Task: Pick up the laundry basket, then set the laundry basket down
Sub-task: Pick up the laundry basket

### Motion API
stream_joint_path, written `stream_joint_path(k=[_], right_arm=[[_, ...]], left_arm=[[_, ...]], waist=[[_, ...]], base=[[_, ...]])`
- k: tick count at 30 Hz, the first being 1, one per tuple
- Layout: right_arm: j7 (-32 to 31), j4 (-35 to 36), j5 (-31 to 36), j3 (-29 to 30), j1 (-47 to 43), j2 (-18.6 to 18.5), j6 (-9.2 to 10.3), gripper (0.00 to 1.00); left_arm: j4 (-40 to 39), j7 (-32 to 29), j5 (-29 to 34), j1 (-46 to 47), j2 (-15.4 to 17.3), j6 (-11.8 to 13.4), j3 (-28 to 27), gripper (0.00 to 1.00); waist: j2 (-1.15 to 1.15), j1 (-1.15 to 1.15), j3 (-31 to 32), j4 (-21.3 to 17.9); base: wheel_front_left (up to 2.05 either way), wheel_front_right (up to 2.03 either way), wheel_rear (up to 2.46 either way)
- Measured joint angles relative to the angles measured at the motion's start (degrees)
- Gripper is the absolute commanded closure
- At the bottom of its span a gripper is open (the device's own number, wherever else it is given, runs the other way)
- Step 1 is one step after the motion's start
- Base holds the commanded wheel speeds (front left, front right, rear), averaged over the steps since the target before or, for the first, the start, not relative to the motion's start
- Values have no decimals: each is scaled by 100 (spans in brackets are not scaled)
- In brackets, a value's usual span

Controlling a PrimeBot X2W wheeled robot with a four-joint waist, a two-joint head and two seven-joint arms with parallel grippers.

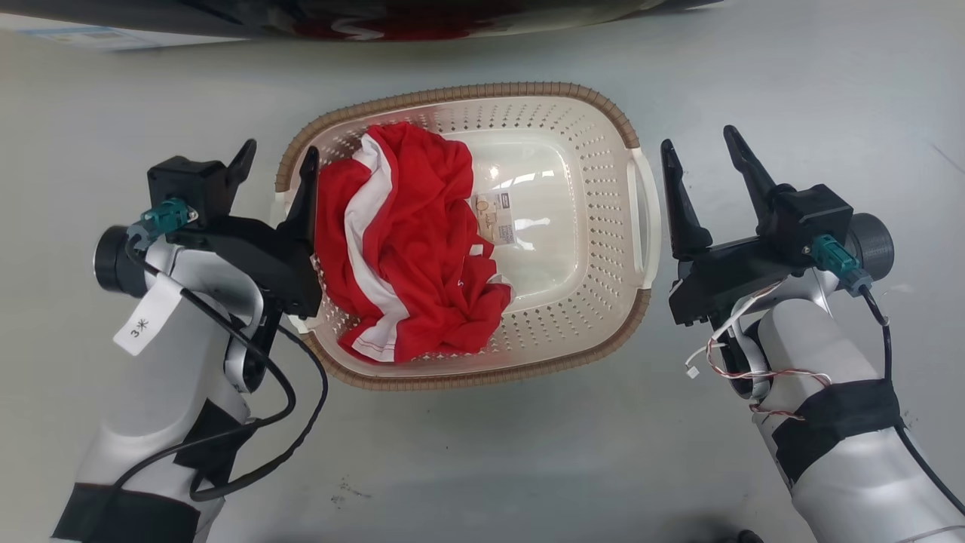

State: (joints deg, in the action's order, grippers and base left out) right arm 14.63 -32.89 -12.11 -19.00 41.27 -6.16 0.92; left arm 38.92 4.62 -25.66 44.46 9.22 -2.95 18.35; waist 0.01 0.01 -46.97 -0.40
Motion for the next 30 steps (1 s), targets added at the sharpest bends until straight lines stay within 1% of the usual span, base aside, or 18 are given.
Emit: stream_joint_path(k=[4, 5, 8, 10, 12, 14, 16, 22, 23, 24, 25, 26, 28, 30], right_arm=[[1, -272, -38, -2, 72, 41, -31, 0], [0, -348, -46, -10, 72, 52, -52, 0], [0, -533, -71, -45, 72, 70, -94, 0], [1, -592, -97, -60, 74, 77, -101, 0], [0, -766, -127, -119, 75, 101, -153, 0], [0, -877, -153, -146, 77, 118, -199, 0], [0, -928, -174, -148, 84, 127, -204, 0], [1, -1196, -209, -146, 210, 132, -308, 0], [1, -1273, -229, -162, 253, 133, -353, 0], [1, -1310, -229, -177, 287, 133, -377, 0], [1, -1349, -230, -190, 321, 134, -399, 36], [1, -1399, -230, -205, 358, 138, -402, 100], [1, -1481, -234, -229, 420, 141, -453, 100], [2, -1548, -234, -281, 472, 196, -505, 100]], left_arm=[[365, -53, -171, 0, -20, -20, -59, 0], [453, -55, -205, -1, -20, -63, -78, 0], [678, -65, -257, -3, -44, -69, -96, 0], [746, -80, -278, -2, -48, -114, -100, 0], [945, -109, -297, -2, -51, -165, -99, 0], [1060, -131, -313, 1, -64, -169, -92, 0], [1113, -134, -316, 4, -73, -203, -92, 0], [1384, -156, -393, 217, -231, -267, -85, 0], [1461, -156, -412, 271, -248, -269, -89, 6], [1504, -156, -413, 293, -249, -281, -82, 56], [1550, -155, -414, 321, -254, -314, -78, 100], [1590, -148, -426, 339, -256, -315, -78, 100], [1658, -146, -468, 362, -257, -332, -56, 100], [1699, -115, -468, 417, -334, -356, -23, 100]], waist=[[0, 0, -118, -20], [0, 0, -144, -26], [0, 0, -217, -36], [0, 0, -240, -37], [0, -1, -310, -37], [0, -1, -354, -32], [0, -1, -376, -28], [-1, -1, -505, 24], [-1, -1, -541, 50], [-1, -1, -557, 62], [-1, -1, -571, 76], [-1, -1, -582, 88], [-1, -1, -594, 106], [-1, -1, -602, 119]], base=[[0, 0, 0], [0, 0, 0], [0, 0, 0], [0, 0, 0], [0, 0, 0], [0, 0, 0], [0, 0, 0], [0, 0, 0], [0, 0, 0], [0, 0, 0], [0, 0, 0], [0, 0, 0], [0, 0, 0], [0, 0, 0]])
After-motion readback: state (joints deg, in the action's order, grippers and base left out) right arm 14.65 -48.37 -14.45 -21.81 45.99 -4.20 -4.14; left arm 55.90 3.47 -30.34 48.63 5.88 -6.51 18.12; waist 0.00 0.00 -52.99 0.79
